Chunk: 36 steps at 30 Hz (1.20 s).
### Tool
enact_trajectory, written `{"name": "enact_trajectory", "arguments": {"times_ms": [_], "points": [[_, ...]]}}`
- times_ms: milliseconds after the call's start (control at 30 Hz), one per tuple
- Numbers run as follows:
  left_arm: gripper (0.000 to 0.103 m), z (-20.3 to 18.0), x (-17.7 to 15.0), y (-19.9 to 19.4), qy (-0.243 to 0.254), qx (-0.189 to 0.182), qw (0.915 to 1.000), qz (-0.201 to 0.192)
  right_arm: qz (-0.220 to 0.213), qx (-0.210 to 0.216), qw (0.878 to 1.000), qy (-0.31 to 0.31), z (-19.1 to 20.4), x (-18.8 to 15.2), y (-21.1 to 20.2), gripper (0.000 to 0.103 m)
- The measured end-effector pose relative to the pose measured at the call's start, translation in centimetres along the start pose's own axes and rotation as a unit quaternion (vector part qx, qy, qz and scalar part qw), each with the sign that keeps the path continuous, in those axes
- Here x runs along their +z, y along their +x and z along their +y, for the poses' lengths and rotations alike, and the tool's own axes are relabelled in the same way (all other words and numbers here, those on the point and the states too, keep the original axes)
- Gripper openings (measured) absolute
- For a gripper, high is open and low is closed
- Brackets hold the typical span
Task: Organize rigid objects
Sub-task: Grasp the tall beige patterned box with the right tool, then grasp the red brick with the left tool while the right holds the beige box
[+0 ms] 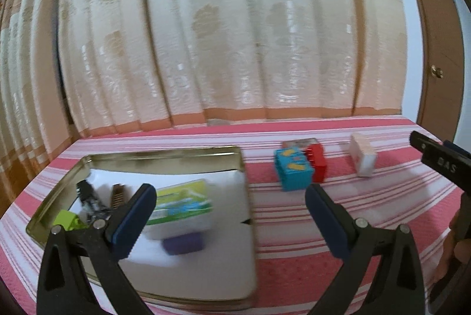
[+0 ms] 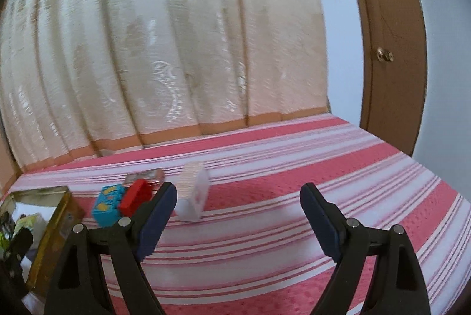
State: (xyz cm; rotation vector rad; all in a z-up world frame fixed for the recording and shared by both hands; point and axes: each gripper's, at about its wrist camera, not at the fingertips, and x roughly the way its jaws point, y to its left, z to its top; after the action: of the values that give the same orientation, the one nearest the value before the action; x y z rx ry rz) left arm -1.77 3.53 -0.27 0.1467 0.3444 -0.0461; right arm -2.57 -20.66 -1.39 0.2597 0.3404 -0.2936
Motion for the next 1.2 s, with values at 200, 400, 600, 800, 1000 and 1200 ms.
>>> {"name": "enact_trajectory", "arguments": {"times_ms": [200, 400, 600, 800, 1000, 1200], "points": [[0.102, -3.2, 0.3, -0.1, 0.019, -0.02, 0.9996, -0.002, 0.022, 0.009, 1.0, 0.006, -0.3, 0.1, 1.2, 0.088], [0.102, -5.3, 0.6, 0.6, 0.031, -0.028, 0.9991, 0.011, 0.03, 0.038, 0.998, -0.034, 2.2, 0.8, 3.1, 0.088], [0.102, -5.7, 0.8, 1.5, 0.028, -0.026, 0.9988, 0.03, 0.083, 0.065, 0.994, -0.04, 3.8, 1.6, 7.1, 0.084], [0.1, -6.2, 1.1, 3.2, 0.012, -0.025, 0.9978, 0.06, 0.162, 0.089, 0.982, -0.042, 4.7, 1.6, 10.9, 0.063], [0.097, -7.4, 1.5, 4.3, 0.012, -0.028, 0.9972, 0.068, 0.215, 0.11, 0.97, -0.029, 4.5, 0.6, 13.1, 0.047], [0.094, -7.7, 2.2, 5.4, 0.001, -0.029, 0.997, 0.072, 0.22, 0.12, 0.968, -0.029, 3.8, 0.3, 13.6, 0.028]]}}
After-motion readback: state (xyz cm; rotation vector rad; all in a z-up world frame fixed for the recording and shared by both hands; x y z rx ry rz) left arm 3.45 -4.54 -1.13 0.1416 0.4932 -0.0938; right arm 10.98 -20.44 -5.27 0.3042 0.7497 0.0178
